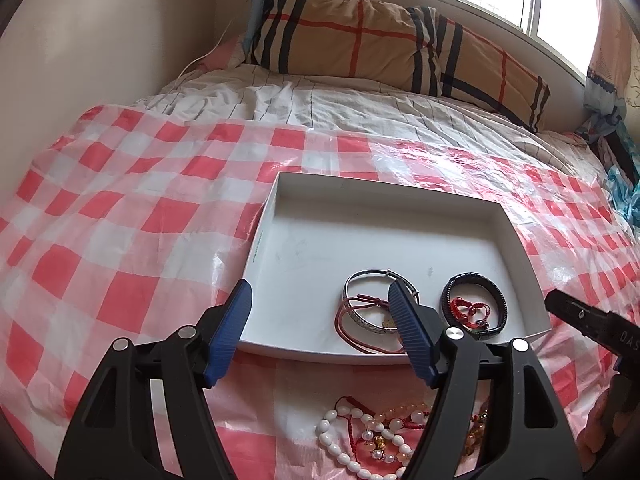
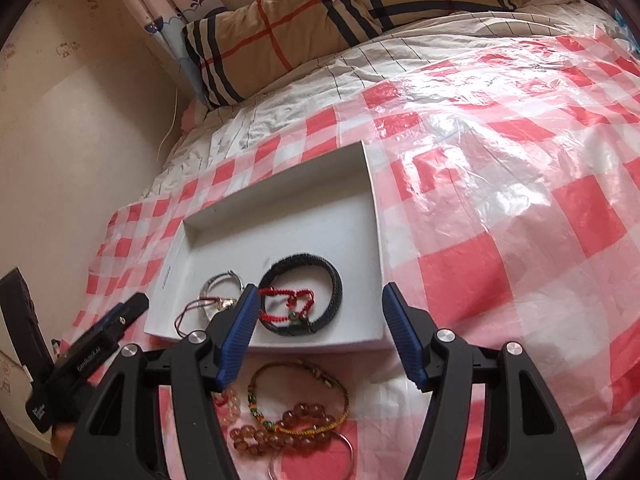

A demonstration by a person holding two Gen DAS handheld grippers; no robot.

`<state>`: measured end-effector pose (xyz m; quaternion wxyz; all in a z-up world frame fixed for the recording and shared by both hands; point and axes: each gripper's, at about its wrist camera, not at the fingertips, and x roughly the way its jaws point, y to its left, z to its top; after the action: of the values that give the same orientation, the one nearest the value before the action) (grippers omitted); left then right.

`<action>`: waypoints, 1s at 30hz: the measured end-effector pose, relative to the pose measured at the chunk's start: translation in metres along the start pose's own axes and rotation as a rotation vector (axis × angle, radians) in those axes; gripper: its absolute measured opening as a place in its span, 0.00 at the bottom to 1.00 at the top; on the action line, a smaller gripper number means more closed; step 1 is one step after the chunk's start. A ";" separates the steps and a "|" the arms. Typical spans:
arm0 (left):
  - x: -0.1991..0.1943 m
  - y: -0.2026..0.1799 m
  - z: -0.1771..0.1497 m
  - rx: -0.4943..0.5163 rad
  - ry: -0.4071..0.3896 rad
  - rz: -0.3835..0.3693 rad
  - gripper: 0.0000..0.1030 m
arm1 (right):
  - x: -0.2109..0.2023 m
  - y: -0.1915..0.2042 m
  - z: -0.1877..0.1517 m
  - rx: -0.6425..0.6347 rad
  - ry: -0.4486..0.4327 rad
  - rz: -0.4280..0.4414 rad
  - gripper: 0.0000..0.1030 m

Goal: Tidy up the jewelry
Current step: 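Withdraw both open tools from the box toward the remaining bracelets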

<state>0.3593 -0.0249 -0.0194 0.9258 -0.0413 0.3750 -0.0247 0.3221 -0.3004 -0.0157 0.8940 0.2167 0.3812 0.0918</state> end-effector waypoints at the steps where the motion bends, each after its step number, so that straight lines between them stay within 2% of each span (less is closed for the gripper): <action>1: -0.004 -0.001 0.000 0.011 -0.001 -0.034 0.65 | -0.002 0.001 -0.003 -0.016 0.010 -0.019 0.60; 3: -0.016 -0.009 -0.003 0.078 0.008 -0.158 0.66 | -0.007 0.000 -0.011 -0.033 0.022 -0.064 0.60; 5: -0.027 -0.020 -0.013 0.173 0.027 -0.249 0.67 | -0.010 -0.004 -0.021 -0.033 0.042 -0.078 0.60; 8: -0.038 -0.042 -0.042 0.294 0.052 -0.314 0.67 | -0.006 -0.009 -0.035 -0.058 0.088 -0.123 0.60; 13: -0.038 -0.077 -0.073 0.416 0.100 -0.372 0.67 | -0.006 -0.017 -0.035 -0.039 0.092 -0.109 0.60; 22: -0.024 -0.092 -0.087 0.460 0.135 -0.386 0.65 | 0.001 -0.021 -0.035 -0.029 0.134 -0.078 0.60; 24: -0.021 -0.094 -0.087 0.456 0.145 -0.393 0.57 | 0.004 -0.017 -0.036 -0.047 0.144 -0.077 0.60; 26: -0.015 -0.096 -0.089 0.463 0.178 -0.388 0.34 | 0.005 -0.015 -0.037 -0.056 0.152 -0.073 0.60; 28: -0.007 -0.098 -0.092 0.477 0.220 -0.366 0.19 | 0.008 -0.013 -0.037 -0.063 0.160 -0.075 0.60; 29: -0.005 -0.099 -0.094 0.489 0.228 -0.357 0.13 | 0.009 -0.012 -0.038 -0.067 0.165 -0.075 0.60; 30: -0.006 -0.099 -0.095 0.498 0.226 -0.357 0.12 | 0.010 -0.011 -0.038 -0.071 0.169 -0.076 0.60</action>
<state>0.2875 -0.1289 -0.0732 0.8410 0.1242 0.4449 -0.2817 0.3016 -0.2948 -0.0510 0.8686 0.1616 0.4598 0.0892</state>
